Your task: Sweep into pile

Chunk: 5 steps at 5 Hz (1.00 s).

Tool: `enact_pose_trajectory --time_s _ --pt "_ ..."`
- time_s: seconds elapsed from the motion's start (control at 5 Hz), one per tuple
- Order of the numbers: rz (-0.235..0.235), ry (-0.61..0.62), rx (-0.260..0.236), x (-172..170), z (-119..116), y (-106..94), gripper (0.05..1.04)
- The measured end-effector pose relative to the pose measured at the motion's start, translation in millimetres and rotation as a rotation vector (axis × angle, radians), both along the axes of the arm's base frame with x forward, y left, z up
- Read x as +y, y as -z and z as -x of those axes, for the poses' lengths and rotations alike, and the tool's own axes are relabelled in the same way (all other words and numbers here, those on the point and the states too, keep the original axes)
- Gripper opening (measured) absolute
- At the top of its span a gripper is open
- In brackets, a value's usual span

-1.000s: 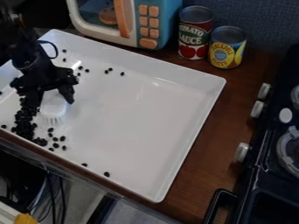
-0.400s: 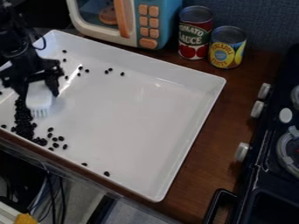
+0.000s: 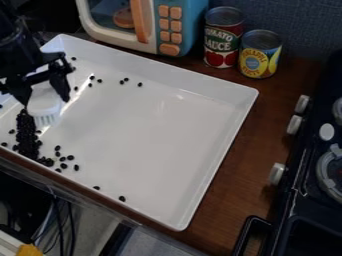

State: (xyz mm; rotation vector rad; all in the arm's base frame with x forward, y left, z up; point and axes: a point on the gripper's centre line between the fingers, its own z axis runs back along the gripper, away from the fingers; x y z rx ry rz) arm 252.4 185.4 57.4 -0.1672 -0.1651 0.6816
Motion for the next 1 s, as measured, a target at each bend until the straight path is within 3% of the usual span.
enact_pose_trajectory --time_s 0.2,0.8,1.0 --pt "0.018 -0.006 -0.023 -5.7 -4.8 -2.7 0.750" --pt "0.028 0.191 0.038 -84.5 -19.2 23.3 0.750" --pt "0.029 0.199 0.051 -109.4 -30.3 31.3 0.750"
